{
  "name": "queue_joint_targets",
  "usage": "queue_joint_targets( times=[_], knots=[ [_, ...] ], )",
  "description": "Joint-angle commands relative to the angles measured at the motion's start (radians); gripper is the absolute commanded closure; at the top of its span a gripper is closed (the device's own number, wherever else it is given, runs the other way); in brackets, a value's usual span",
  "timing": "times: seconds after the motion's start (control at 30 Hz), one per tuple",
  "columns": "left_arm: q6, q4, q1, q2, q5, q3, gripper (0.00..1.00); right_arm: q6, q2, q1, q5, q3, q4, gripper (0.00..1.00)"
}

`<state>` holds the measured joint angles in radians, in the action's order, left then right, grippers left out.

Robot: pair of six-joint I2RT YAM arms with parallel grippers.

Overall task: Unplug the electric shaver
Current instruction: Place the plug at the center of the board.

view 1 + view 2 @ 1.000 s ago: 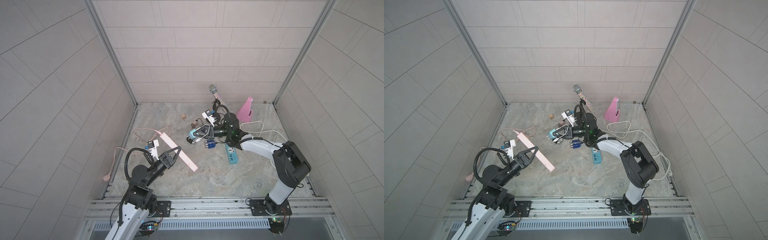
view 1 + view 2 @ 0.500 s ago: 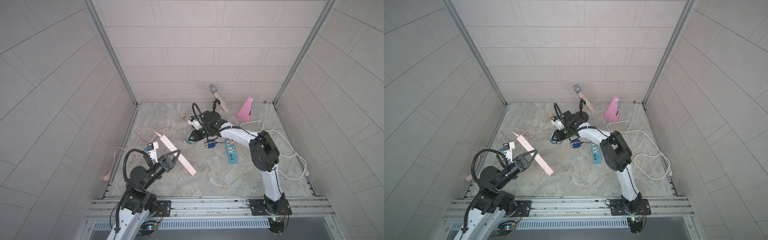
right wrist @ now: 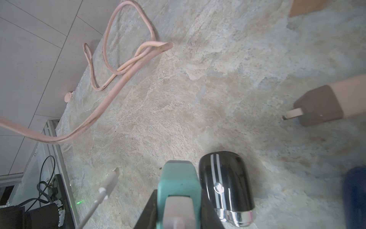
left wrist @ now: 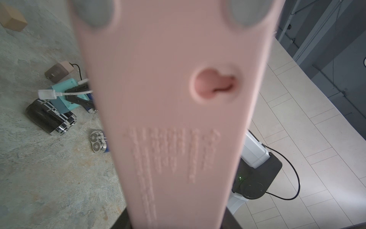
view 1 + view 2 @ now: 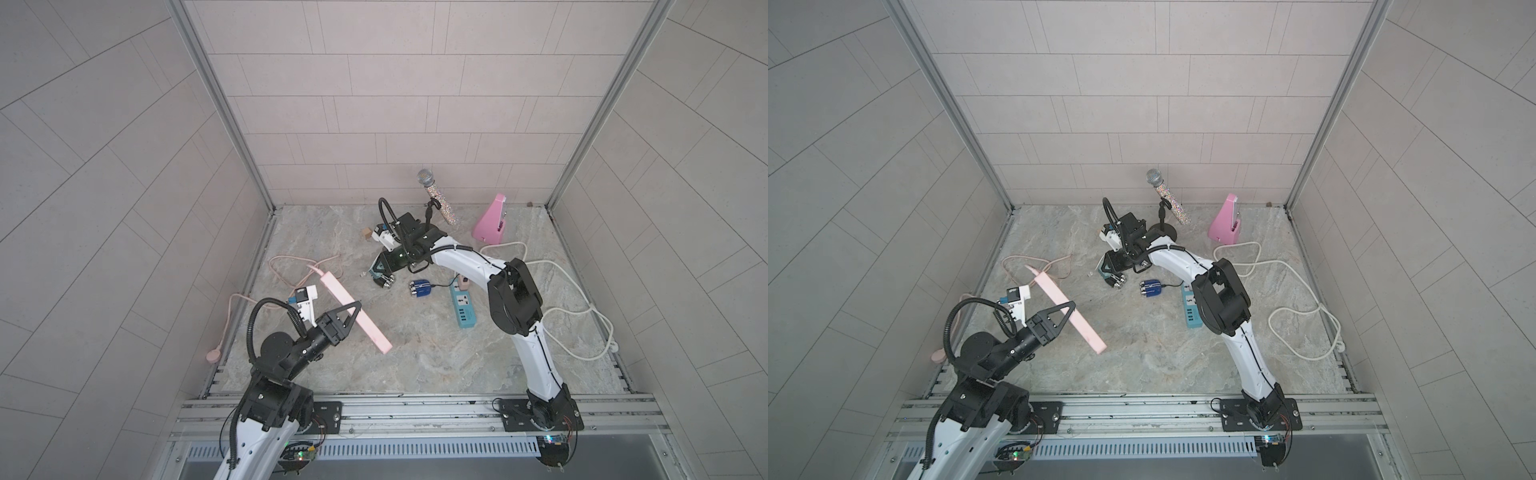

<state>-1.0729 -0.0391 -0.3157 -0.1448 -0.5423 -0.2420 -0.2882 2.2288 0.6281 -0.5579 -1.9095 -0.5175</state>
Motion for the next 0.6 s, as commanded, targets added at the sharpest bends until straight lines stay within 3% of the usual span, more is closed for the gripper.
queue_joint_targets(
  times=[0.0,0.37,0.57],
  knots=[
    [0.019,-0.043,0.005,0.021,-0.004,-0.045,0.89,0.043,0.026,-0.017,0.088,-0.029,-0.1,0.96],
    [0.019,-0.059,0.006,0.01,-0.004,-0.043,0.88,0.144,0.081,-0.02,0.288,-0.18,-0.277,0.96],
    [0.021,-0.067,0.006,-0.009,-0.01,-0.045,0.88,0.168,0.115,-0.011,0.31,-0.247,-0.323,0.96]
  ],
)
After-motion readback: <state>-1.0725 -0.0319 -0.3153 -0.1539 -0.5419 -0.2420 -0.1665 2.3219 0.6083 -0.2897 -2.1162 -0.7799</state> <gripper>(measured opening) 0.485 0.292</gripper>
